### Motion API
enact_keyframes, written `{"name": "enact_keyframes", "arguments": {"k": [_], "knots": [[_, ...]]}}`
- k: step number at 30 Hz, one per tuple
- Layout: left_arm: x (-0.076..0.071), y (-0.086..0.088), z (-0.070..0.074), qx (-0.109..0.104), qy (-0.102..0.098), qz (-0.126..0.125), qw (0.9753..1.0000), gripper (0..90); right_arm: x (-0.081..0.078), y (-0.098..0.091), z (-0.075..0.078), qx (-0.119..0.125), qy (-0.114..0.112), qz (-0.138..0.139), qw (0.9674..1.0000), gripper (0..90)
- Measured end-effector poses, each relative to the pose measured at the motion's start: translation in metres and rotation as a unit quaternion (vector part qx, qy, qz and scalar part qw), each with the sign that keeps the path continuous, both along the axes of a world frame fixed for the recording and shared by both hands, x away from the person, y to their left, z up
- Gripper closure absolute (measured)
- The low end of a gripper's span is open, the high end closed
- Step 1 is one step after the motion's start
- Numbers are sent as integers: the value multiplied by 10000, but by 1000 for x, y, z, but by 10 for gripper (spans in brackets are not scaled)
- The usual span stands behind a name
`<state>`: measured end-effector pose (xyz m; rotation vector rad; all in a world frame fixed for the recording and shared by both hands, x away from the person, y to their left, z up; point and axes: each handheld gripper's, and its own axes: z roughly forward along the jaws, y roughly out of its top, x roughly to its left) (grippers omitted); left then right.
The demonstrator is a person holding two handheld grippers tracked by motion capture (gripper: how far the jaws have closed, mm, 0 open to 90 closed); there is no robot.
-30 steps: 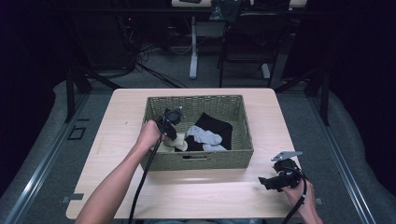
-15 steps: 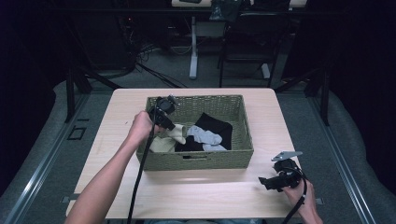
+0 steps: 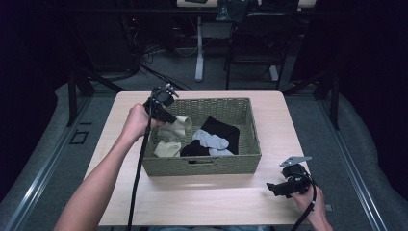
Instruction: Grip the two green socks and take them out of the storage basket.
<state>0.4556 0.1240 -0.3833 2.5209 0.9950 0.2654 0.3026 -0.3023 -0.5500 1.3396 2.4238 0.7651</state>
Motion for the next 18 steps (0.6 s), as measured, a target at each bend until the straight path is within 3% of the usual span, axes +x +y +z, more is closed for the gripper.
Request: {"name": "enact_keyframes", "arguments": {"k": [8, 18], "knots": [[-3, 12, 17, -74, -174, 96, 9998, 872, 0, 0, 0, -1, 5, -7, 10000, 77], [-11, 42, 43, -185, -430, 350, 9983, 871, 0, 0, 0, 1, 6, -15, 10000, 77]]}}
